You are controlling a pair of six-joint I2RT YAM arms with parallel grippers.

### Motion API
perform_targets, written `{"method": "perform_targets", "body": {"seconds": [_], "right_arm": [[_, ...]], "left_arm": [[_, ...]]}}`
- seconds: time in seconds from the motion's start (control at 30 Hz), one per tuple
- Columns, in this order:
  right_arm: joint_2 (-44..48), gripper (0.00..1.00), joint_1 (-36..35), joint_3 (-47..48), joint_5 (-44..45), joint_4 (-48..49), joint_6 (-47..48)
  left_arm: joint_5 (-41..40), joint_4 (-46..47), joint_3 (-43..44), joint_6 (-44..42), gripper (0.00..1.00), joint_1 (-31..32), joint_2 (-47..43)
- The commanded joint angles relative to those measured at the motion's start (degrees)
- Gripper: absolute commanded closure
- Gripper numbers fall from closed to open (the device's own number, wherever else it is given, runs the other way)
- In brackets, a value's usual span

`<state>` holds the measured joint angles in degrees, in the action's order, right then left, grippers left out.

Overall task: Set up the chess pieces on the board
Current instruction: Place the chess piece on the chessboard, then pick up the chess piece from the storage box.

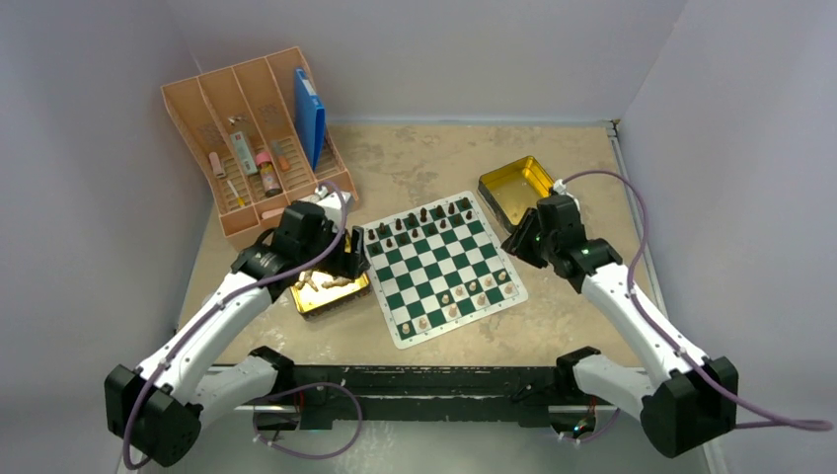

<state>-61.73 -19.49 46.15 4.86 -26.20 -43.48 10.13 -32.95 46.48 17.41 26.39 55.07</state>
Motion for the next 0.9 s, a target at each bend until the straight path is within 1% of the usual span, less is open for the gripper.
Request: {"method": "perform_targets", "body": {"seconds": [0.0, 0.1, 0.2, 0.27, 0.33, 0.43, 0.53, 0.67, 0.87], "right_arm": [[5.3, 0.58, 0.1, 4.6, -5.7, 4.3, 4.5], [8.6, 0.58, 0.1, 4.4, -7.8, 7.5, 6.6], [11.4, 0.58, 0.1, 3.3, -9.0, 9.6, 8.6], [12.6, 0.58, 0.1, 2.6, -9.6, 10.3, 10.0], [13.5, 0.59, 0.1, 2.3, -11.8, 11.0, 11.1], [14.3, 0.59, 0.1, 2.5, -15.1, 11.6, 12.0], [15.4, 0.59, 0.1, 3.3, -16.8, 11.5, 13.0], [16.8, 0.59, 0.1, 3.9, -18.5, 12.4, 14.1], [17.3, 0.59, 0.1, 4.2, -21.3, 13.0, 14.6]], "left_arm": [[-11.3, -4.7, 5.4, 2.1, 0.32, -0.5, 3.8], [-13.7, -5.8, 6.5, 2.9, 0.32, -4.4, 6.0], [-11.4, -5.4, 6.5, 2.8, 0.36, -11.3, 8.3], [-11.8, -5.2, 6.4, 3.1, 0.39, -13.0, 10.6], [-12.2, -5.3, 6.7, 3.4, 0.45, -14.4, 13.4], [-10.7, -5.5, 7.5, 2.4, 0.51, -17.0, 18.0], [-8.4, -5.5, 8.4, 1.1, 0.54, -17.9, 21.0], [-12.4, -6.5, 9.9, 0.2, 0.55, -18.3, 24.6], [-15.0, -8.2, 12.0, -0.3, 0.58, -18.6, 30.9]]}}
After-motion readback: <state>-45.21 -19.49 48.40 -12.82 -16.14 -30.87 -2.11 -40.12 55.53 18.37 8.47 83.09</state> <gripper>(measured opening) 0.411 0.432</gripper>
